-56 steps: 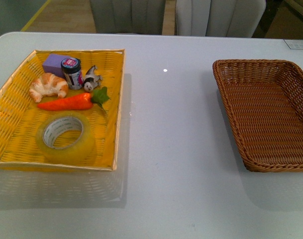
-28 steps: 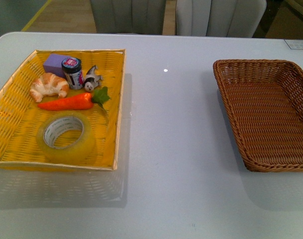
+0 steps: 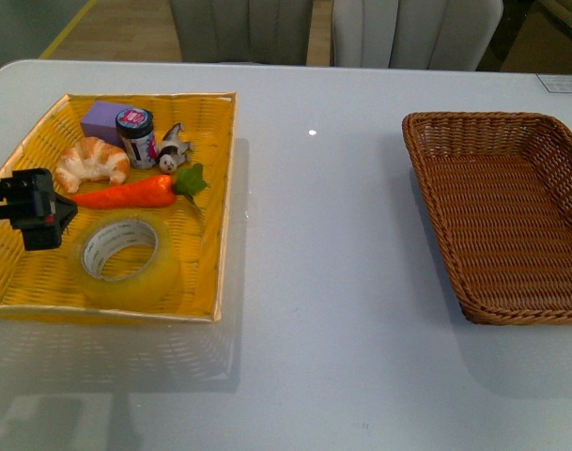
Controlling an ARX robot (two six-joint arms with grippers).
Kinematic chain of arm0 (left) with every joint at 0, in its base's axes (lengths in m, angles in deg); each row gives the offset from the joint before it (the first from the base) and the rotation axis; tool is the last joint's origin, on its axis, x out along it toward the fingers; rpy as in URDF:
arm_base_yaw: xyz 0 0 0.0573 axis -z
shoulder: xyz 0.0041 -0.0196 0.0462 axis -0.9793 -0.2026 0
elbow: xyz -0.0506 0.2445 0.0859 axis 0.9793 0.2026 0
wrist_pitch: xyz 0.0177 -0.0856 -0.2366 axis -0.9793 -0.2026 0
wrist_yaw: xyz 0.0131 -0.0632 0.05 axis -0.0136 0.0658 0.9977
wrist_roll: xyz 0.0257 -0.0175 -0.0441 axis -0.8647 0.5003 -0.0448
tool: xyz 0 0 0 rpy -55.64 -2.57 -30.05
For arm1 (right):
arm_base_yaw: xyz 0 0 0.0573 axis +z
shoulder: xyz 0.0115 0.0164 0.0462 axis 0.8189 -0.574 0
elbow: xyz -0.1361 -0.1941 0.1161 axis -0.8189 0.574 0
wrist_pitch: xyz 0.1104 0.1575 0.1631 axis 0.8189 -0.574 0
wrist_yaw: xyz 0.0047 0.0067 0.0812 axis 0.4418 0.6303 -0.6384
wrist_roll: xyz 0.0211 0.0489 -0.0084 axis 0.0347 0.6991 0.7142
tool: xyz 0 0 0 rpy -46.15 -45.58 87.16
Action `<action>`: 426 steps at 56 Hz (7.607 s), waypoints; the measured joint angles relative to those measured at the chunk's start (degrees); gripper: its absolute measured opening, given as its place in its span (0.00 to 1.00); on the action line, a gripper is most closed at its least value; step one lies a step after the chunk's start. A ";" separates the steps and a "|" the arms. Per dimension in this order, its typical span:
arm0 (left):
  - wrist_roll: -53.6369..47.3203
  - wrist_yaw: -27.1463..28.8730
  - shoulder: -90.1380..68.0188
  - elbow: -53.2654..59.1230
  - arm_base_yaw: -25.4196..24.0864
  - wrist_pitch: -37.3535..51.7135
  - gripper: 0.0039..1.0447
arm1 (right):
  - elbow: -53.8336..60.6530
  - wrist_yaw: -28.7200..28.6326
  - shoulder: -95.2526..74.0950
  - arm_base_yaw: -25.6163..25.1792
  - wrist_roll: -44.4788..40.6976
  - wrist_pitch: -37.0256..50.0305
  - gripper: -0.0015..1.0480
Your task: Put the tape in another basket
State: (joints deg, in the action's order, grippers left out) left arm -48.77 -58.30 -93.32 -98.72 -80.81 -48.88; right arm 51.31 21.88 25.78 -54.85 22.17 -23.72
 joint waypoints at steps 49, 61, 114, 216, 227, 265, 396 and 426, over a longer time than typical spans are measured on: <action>-4.20 0.26 -18.67 -12.55 2.54 -2.56 0.92 | 0.00 0.02 0.00 0.00 0.00 0.00 0.91; -4.42 1.60 -20.22 -13.66 2.73 -3.74 0.83 | 0.00 0.00 0.00 0.00 0.00 0.00 0.91; 0.66 4.31 5.38 -8.37 3.50 -8.57 0.14 | 0.00 0.02 0.00 0.00 0.00 0.00 0.91; 15.43 4.09 7.61 -31.06 36.41 -22.62 0.14 | -14.53 -2.56 -37.53 8.33 33.14 -6.62 0.91; 15.78 3.93 8.35 -30.47 36.79 -22.64 0.14 | -16.68 -12.17 -56.08 10.29 43.63 22.84 0.91; 17.27 1.88 9.55 -30.12 36.63 -22.67 0.14 | -24.83 -14.56 -78.05 13.46 52.74 40.92 0.91; -3.32 17.86 66.75 25.09 10.58 -2.23 0.01 | -41.75 -15.12 -109.48 -3.15 53.81 44.46 0.45; -3.39 10.14 82.60 31.45 2.75 -11.80 0.01 | -56.98 -5.29 -126.81 -4.11 50.42 35.17 0.45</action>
State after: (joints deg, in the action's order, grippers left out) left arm -52.16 -48.16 -10.73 -67.26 -78.06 -60.69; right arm -5.68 16.59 -101.03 -58.96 72.60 11.45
